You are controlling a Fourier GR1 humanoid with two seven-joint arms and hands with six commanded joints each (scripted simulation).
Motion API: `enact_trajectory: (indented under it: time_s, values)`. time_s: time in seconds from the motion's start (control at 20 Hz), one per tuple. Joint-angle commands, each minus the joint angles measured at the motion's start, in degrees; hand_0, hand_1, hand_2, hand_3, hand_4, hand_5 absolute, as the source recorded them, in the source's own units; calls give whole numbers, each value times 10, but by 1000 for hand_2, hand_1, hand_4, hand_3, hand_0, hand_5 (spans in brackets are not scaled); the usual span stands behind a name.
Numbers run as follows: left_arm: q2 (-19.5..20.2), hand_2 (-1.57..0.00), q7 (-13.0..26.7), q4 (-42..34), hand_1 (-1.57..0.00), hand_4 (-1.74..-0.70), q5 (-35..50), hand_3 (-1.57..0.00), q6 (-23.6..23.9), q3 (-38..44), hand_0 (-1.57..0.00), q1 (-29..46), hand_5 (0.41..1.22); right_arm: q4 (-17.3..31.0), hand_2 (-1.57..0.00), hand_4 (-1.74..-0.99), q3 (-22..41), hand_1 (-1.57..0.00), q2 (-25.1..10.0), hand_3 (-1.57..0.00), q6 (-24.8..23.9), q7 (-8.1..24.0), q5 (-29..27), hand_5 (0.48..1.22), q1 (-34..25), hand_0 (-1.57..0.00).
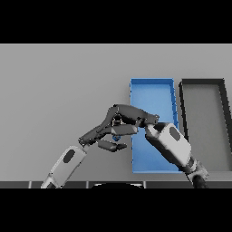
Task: Pick up the blue pipe and place it into the blue bin.
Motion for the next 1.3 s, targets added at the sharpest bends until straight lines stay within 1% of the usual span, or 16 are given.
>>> enact_trajectory:
  time_s: [0.0,0.05,0.1,0.2,0.3,0.35,0.4,0.55,0.7,0.75,0.85,0.9,1.0,1.05,1.15,1.25]
  values:
    - [-5,-2,6,2,-2,-915,-3,-2,2,-3,-3,-3,507,-5,-1571,-1659,-12,-1571,-11,-1571,-13,17,-34,1221,-12,-1571]
    - [-6,-1,9,0,-2,-917,-2,-2,0,-5,-2,-2,504,-11,-1571,-1675,-23,-1571,-17,-1571,-39,33,-65,1194,-37,-1571]
    - [-9,-1,15,4,-1,-920,-1,-1,0,-4,-1,-7,503,-10,-1571,-1689,-39,-1571,-26,-1571,-58,37,-97,1171,-55,-1571]
    - [1,0,9,-4,0,-917,-3,0,-4,-6,0,3,503,9,-1571,-1707,-74,-1571,-46,-1571,-79,28,-152,1141,-117,-1571]
    - [-1,0,5,-14,0,-912,-3,0,-2,-9,0,4,502,51,-1571,-1720,-97,-1571,-65,-1571,-91,5,-145,1127,-180,-1571]
    - [4,0,-1,-19,0,-908,1,0,-4,-6,0,7,502,55,-1571,-1724,-111,-1571,-81,-1571,-107,-2,-148,1117,-193,-1571]
    - [4,1,0,-15,0,-907,-3,0,-4,-8,0,9,499,76,-1571,-1727,-121,-1571,-92,-1571,-116,-7,-149,1113,-207,-1571]
    - [2,1,3,-13,1,-907,0,1,-4,-5,1,6,491,160,-1571,-1734,-137,-1571,-118,-1571,-142,-22,-107,1127,-240,-1571]
    - [7,1,0,-20,1,-911,9,1,-6,1,1,11,487,225,-1571,-1737,-146,-1571,-153,-1571,-146,-19,-79,1135,-226,-1571]
    - [11,1,3,-14,1,-910,7,1,-6,4,1,10,487,231,-1571,-1738,-148,-1571,-158,-1571,-162,-16,-78,1129,-209,-1571]
    - [6,1,9,-11,1,-902,7,1,-5,2,1,9,489,255,-1571,-1739,-144,-1571,-163,-1571,-168,-15,-69,1120,-173,-1571]
    - [12,1,4,-14,1,-898,9,1,-7,6,1,7,489,266,-1571,-1740,-140,-1571,-166,-1571,-178,-6,-62,1117,-162,-1571]
    - [7,1,13,-10,1,-894,13,1,-7,8,1,3,483,269,-1571,-1740,-130,-1571,-168,-1571,-186,-3,-57,1122,-122,-1571]
    - [4,1,24,-10,1,-893,18,1,-9,8,1,0,478,269,-1571,-1740,-121,-1571,-173,-1571,-195,9,-50,1121,-103,-1571]
    - [4,1,20,-9,1,-888,16,1,-7,10,1,-1,473,271,-1571,-1741,-109,-1571,-168,-1571,-218,23,-50,1120,-68,-1571]
    - [6,1,9,-9,1,-887,16,1,-9,8,1,3,466,265,-1571,-1741,-96,-1571,-172,-1571,-240,51,-51,1120,-33,-1571]
